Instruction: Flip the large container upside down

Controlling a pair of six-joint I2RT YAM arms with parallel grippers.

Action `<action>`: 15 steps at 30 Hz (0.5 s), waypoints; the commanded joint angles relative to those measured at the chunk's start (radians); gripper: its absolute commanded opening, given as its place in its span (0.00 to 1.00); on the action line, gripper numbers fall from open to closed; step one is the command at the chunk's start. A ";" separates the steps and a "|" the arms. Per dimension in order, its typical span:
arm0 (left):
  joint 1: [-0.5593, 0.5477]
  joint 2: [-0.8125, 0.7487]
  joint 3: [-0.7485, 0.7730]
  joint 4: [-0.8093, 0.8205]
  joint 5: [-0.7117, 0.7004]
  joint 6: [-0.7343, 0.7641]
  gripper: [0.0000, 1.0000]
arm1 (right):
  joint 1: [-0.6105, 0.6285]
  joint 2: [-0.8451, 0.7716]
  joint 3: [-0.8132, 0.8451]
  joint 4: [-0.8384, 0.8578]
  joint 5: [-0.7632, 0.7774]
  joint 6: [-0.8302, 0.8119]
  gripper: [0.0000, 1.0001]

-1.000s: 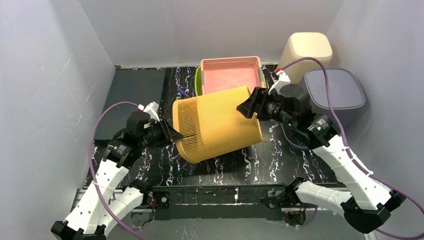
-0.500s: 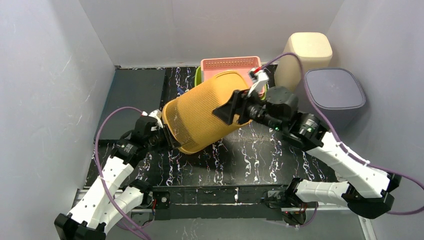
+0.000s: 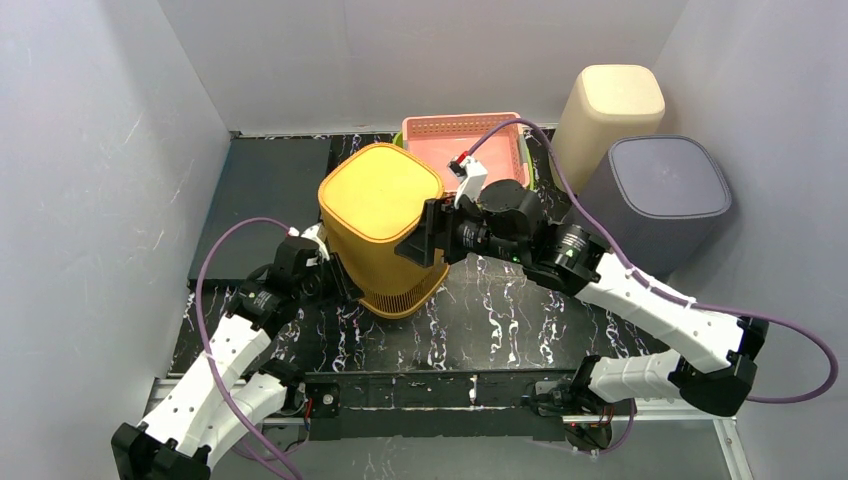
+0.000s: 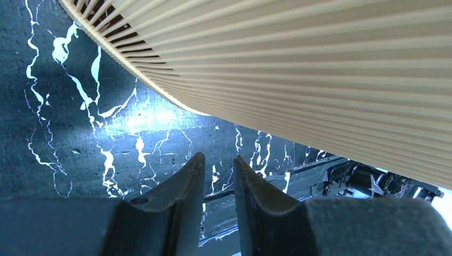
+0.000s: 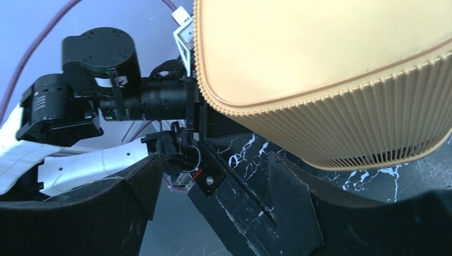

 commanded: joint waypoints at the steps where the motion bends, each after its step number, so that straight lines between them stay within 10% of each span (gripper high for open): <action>1: -0.003 -0.025 -0.006 -0.013 -0.005 0.023 0.25 | 0.001 0.018 0.006 0.045 0.021 -0.009 0.80; 15: -0.003 -0.160 0.280 -0.312 -0.221 0.100 0.39 | 0.002 -0.016 0.064 -0.093 0.446 -0.016 0.94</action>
